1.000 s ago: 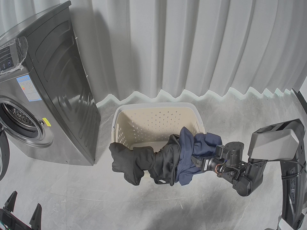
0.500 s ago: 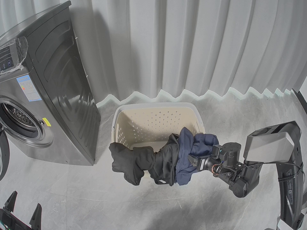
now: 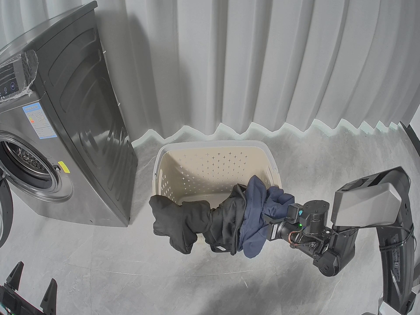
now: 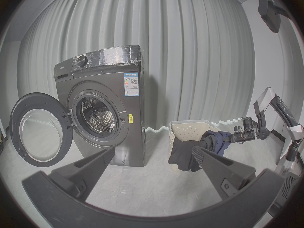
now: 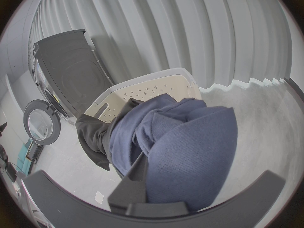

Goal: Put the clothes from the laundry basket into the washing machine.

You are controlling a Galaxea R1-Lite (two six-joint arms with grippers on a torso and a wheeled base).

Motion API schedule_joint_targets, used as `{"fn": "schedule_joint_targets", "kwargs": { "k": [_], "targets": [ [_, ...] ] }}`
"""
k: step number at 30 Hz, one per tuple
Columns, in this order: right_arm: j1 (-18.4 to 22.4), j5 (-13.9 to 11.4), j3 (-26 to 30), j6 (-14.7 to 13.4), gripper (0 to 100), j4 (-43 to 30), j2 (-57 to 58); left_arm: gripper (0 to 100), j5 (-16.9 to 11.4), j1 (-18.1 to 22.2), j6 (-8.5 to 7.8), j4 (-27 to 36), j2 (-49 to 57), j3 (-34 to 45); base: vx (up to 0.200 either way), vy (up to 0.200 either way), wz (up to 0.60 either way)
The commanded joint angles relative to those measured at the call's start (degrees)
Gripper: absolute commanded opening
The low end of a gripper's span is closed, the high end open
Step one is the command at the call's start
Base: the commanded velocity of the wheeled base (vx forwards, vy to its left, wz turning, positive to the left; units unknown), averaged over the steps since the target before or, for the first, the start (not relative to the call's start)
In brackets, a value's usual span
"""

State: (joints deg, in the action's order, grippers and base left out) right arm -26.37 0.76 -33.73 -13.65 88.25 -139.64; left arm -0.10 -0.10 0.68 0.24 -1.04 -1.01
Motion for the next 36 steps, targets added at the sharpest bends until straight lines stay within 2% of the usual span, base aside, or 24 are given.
{"fn": "schedule_joint_targets", "kwargs": {
  "k": [1, 10, 11, 28, 29, 36],
  "targets": [
    [-0.61, -0.05, 2.35, -0.32, 0, -0.09, 5.52, 100, 0.01, 0.01, 0.02, 0.02, 1.04, 1.01, 0.000, 0.000, 0.00],
    [-0.61, -0.14, 3.85, -0.58, 0, -0.27, 7.28, 100, 0.01, 0.01, -0.07, 0.02, 1.04, 1.01, 0.000, 0.000, 0.00],
    [-0.61, -0.14, 3.58, -0.58, 100, -0.18, 7.02, 100, 0.01, 0.01, -0.07, 0.02, 1.04, 1.01, 0.000, 0.000, 0.00],
    [-0.61, 0.47, -1.86, -0.32, 100, -0.09, -0.45, 100, 0.01, 0.01, -0.07, 0.02, 1.04, 1.01, 0.000, 0.000, 0.00],
    [-0.61, 0.47, -1.95, -0.41, 0, -0.01, -0.45, 100, 0.01, 0.01, -0.07, 0.02, 1.04, 1.01, 0.000, 0.000, 0.00],
    [-0.88, 0.47, -1.51, -0.67, 0, 0.08, 0.34, 100, 0.01, 0.01, 0.02, 0.02, 1.04, 1.01, 0.000, 0.000, 0.00]
  ]
}}
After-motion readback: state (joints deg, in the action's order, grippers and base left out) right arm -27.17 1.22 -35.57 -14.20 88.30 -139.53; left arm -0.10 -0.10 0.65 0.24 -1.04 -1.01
